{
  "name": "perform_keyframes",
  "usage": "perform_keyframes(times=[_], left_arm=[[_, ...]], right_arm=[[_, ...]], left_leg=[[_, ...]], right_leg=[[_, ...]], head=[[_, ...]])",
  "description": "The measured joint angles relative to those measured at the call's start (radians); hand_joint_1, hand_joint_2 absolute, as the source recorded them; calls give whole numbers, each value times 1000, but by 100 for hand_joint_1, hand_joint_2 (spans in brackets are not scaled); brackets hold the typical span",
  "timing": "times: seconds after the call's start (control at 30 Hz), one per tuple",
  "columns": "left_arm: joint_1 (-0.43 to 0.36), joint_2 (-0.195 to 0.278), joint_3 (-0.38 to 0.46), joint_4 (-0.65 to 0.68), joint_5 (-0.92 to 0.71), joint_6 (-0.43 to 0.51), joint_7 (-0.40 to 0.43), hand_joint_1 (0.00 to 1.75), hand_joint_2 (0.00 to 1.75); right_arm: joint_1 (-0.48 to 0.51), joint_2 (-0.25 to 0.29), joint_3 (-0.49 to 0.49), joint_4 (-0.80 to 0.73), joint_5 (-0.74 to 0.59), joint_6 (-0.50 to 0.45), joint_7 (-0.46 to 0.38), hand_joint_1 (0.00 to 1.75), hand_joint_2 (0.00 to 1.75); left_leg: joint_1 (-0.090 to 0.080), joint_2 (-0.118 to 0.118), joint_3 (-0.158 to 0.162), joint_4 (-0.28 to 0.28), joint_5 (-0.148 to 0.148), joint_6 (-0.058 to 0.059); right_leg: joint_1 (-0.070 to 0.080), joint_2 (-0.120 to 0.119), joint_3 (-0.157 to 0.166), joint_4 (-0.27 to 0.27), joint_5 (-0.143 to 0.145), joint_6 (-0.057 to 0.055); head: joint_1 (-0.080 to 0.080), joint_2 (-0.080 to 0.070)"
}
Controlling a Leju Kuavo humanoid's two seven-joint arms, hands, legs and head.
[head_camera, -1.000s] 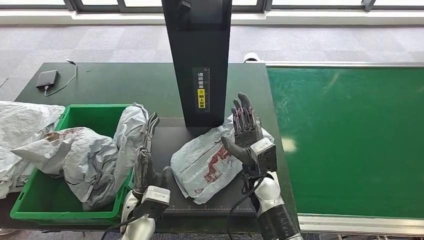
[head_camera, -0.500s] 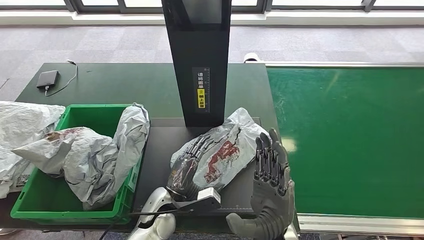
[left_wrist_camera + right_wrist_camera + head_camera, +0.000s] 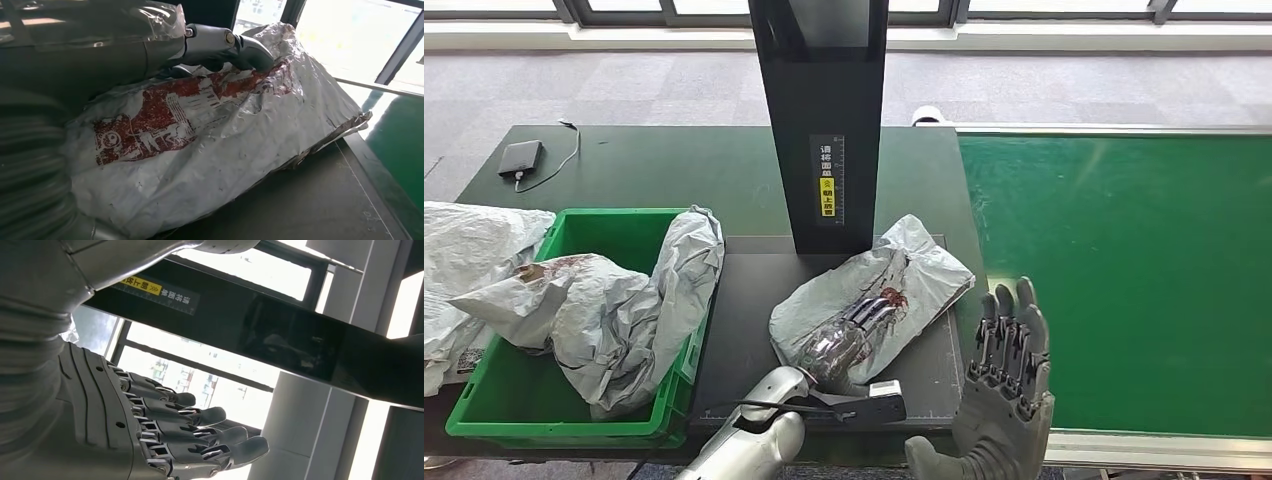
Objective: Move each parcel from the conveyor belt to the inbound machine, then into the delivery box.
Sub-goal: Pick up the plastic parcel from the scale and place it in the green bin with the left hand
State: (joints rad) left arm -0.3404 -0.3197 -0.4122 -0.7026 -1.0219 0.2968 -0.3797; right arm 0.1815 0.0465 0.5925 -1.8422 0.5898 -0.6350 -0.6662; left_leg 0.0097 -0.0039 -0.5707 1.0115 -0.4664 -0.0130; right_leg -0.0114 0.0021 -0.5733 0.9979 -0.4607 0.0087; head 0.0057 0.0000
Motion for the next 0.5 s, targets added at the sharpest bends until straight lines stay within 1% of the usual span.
perform_keyframes(times=[0.03,0.17,0.27,0.5], left_arm=[[-7,-3,-4,11,-7,-6,0,0,175],[-31,-18,-23,54,-32,-41,4,173,175],[-36,-28,-32,83,-33,-45,14,175,175],[-37,-33,-32,120,-19,-25,26,175,175]], right_arm=[[4,2,-1,-1,0,0,0,0,175],[27,18,-14,-17,0,3,2,0,175],[41,32,-25,-36,-1,26,8,0,175],[48,60,-56,-75,-10,136,22,0,175]], left_leg=[[0,0,0,0,0,0],[0,-1,0,0,0,0],[0,-1,1,0,0,0],[0,-1,2,0,0,0]], right_leg=[[0,0,0,0,0,0],[0,-1,1,0,0,0],[0,0,1,0,0,0],[0,0,3,0,0,0]], head=[[0,0],[0,0],[0,0],[0,0]])
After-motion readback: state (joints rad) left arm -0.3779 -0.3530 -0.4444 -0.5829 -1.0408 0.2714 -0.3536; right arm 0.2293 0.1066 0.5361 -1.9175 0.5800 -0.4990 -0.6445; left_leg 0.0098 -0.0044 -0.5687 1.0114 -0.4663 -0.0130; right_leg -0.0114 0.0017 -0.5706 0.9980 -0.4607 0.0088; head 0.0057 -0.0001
